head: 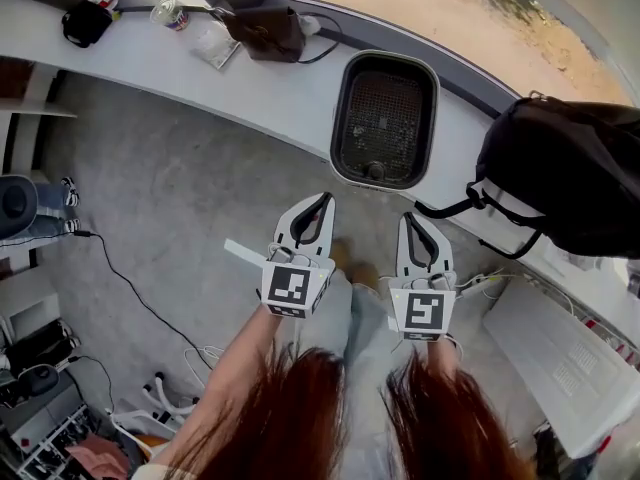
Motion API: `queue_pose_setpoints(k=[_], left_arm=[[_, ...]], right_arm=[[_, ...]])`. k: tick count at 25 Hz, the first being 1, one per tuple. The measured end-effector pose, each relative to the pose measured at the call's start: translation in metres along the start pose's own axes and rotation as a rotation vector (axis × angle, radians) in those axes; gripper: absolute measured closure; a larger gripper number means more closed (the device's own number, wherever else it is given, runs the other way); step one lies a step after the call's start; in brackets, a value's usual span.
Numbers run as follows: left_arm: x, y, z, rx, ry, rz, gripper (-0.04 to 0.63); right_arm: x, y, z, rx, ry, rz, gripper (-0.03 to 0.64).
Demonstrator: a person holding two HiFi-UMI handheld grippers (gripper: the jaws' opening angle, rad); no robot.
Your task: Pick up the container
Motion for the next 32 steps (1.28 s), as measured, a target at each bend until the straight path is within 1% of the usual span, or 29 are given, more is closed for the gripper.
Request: queue_pose_setpoints(k=[6,14,20,26,32], left_arm=[[-0.019,-0.037,0.009,-0.020,-0.020,0.046,0.578],[-0.036,-0.082,0.018,-0.037,-0.035,0.074,0.578],[-0.048,-0.113,0.026,-0.051,-0.035,0.099,0.578],[-0.060,-0.137,0.033,-0.075,-0.048,0.108,0.577],[-0.081,-0.148,0.041,-0.085,-0.051,0.083,0.578]], right_arm=[[-0.028,-0.032,0.010,-0.003,0.021,0.028,0.592],[-0.053,-0.076,0.022,0.005,0.032,0.049,0.592],[-0.065,-0.115,0.029,0.004,0.040,0.088,0.592],[-0.078,-0.139,0.025,-0.001,0.025,0.101,0.592],[-0.096,-0.155,0.015,0.005,0.007,0.090,0.592]])
Point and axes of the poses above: the fingertips, and each gripper's own axes: x backward along the fingers, z to its left, y out of its top, the point moved 1 cm from there along x, backward along the fingers, and after that the axes turned 8 degrees about -y, right-handed, at the moved point
